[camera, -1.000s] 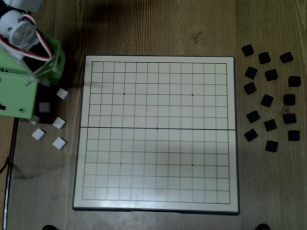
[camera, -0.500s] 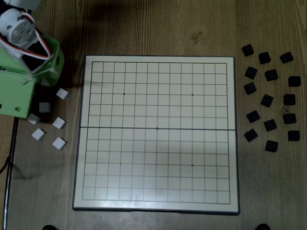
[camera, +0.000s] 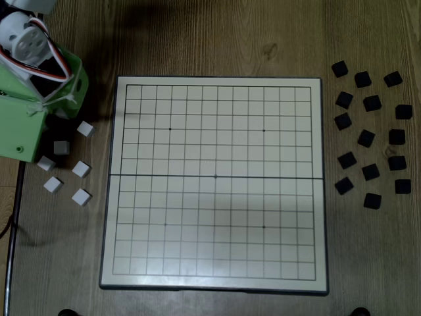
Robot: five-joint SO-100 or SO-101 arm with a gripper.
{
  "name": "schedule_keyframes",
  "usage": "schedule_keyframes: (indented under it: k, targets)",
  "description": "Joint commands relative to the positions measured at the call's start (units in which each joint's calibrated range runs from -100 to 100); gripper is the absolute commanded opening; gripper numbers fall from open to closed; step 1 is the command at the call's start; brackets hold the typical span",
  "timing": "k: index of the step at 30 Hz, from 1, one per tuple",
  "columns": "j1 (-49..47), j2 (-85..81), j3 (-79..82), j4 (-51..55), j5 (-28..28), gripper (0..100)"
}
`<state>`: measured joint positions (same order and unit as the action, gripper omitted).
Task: Grasp a White stone and put it on the board on position (0,0).
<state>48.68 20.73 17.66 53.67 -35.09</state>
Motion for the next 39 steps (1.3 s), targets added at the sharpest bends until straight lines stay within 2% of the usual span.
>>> schedule_keyframes:
  k: [1,13,21,28,39]
  targets:
    - [-0.8,-6.4,0.2,0.6,-0.7,6]
    - [-0.8,-12.5,1.0,5.6,-1.4,6]
    - [-3.0,-20.1,-1.9,16.2,-3.3,6]
    - [-10.9,-24.5,-13.2,28.8,-6.7,6]
    - [-31.5,-26.2,-26.3,35.9,-15.8,6]
